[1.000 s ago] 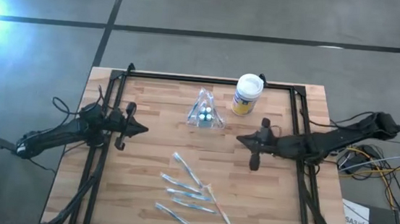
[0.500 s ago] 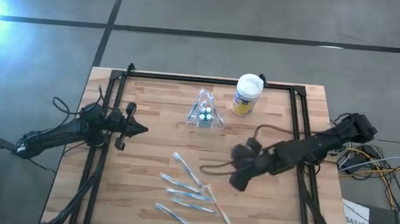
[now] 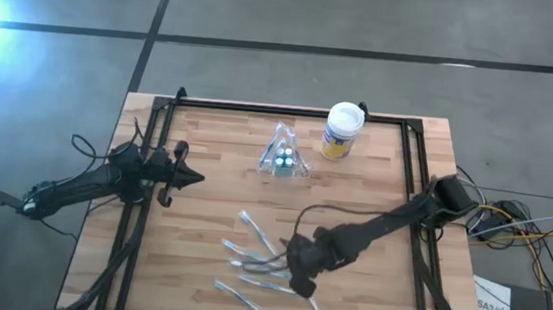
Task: Pick & Place toothbrushing station
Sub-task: Put the yellow toothbrush into the transparent organizer
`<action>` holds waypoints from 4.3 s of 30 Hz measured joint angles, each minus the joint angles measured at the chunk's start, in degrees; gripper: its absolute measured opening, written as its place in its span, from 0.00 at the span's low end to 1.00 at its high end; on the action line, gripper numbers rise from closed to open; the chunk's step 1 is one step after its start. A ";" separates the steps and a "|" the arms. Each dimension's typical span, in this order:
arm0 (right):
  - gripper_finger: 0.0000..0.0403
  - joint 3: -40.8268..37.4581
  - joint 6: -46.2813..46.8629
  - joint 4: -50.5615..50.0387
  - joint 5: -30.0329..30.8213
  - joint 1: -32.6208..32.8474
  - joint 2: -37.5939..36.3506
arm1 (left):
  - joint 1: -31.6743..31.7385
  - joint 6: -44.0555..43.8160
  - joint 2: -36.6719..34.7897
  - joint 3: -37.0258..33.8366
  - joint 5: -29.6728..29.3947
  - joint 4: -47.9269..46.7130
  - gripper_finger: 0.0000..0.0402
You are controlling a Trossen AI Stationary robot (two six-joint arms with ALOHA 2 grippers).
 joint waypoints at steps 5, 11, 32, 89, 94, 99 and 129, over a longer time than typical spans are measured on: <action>0.20 1.59 1.61 -0.12 -0.34 2.04 3.12 | 0.00 -0.06 0.01 -0.01 0.00 -0.03 0.02; 0.38 2.20 4.02 0.11 -0.17 2.02 5.34 | 0.00 -1.57 0.00 -0.02 0.00 0.01 0.04; 0.57 1.40 2.67 2.95 1.47 1.96 10.42 | 0.00 -1.57 0.02 -0.02 -0.02 -0.87 0.05; 0.03 -25.64 -58.21 36.43 28.48 4.39 -45.52 | 0.00 0.38 0.37 -0.02 -0.17 -2.14 0.03; 0.03 -41.41 -60.24 50.29 26.82 2.44 -57.01 | 0.02 1.20 0.37 -0.02 -0.20 -2.17 0.02; 0.03 -52.24 -64.03 62.48 23.68 1.93 -65.19 | 0.00 3.95 0.37 -0.02 -2.05 -2.22 0.04; 0.02 -77.20 -72.04 90.35 23.33 1.96 -72.85 | 0.02 4.71 0.39 -0.01 -8.32 -0.97 0.02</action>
